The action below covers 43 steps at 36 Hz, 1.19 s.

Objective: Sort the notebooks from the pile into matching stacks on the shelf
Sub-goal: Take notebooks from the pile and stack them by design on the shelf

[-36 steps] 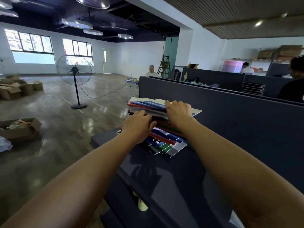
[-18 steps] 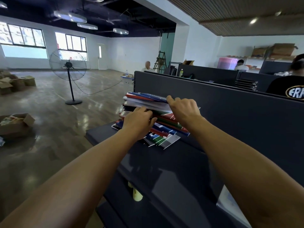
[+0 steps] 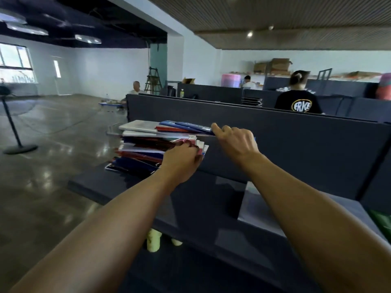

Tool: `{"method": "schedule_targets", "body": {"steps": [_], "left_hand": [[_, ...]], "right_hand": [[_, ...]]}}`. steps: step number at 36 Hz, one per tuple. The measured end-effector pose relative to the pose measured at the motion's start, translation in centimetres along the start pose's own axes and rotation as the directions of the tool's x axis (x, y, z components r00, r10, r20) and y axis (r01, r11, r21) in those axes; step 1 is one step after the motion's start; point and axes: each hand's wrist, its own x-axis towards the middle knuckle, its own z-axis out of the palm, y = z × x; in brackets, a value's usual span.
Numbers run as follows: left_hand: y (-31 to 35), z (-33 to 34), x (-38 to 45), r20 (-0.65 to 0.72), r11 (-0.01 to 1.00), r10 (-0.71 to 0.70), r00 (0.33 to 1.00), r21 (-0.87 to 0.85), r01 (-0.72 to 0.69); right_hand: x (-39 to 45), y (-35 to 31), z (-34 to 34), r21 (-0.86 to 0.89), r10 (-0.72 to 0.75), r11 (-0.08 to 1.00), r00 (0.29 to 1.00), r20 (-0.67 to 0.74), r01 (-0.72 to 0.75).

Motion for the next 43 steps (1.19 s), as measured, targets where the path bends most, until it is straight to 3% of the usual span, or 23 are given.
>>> {"method": "schedule_targets", "body": {"steps": [16,22,26,31,35,37,40,43], "left_hand": [[11.4,2.4,-3.7,0.132,0.942,0.311,0.941,-0.171,-0.288],[15.4,3.6,-5.6,0.178,0.919,0.379,0.908,-0.191,-0.346],[16.1,4.3,-6.9,0.25,0.924,0.361,0.898,-0.224,-0.309],[17.2,3.9,-7.3,0.305,0.912,0.304,0.902,-0.367,-0.183],[19.7,2.6,-6.6,0.357,0.749,0.248,0.901,-0.66,0.055],[21.5,2.3,-6.2,0.368,0.613,0.21,0.906,-0.771,0.171],[24.4,2.1,-5.9,0.477,0.25,0.206,0.855,-0.87,0.425],[28.1,2.1,-6.4,0.606,-0.015,0.265,0.75,-0.775,0.631]], "right_hand": [[-13.1,4.7,-4.0,-0.202,0.264,0.952,0.952,0.155,-0.231],[-18.1,4.9,-3.1,-0.221,0.279,0.952,0.901,0.332,-0.213],[-19.9,5.1,-2.3,-0.22,0.237,0.962,0.888,0.395,-0.16],[-20.6,6.3,-2.8,-0.212,0.347,0.934,0.875,0.336,-0.289],[-21.3,7.3,-3.5,-0.253,0.425,0.898,0.859,0.285,-0.36],[-22.3,7.8,-3.5,-0.266,0.45,0.884,0.853,0.265,-0.384],[-24.5,8.6,-3.3,-0.274,0.477,0.871,0.837,0.267,-0.408],[-27.2,9.9,-3.4,-0.272,0.496,0.862,0.82,0.285,-0.427]]}}
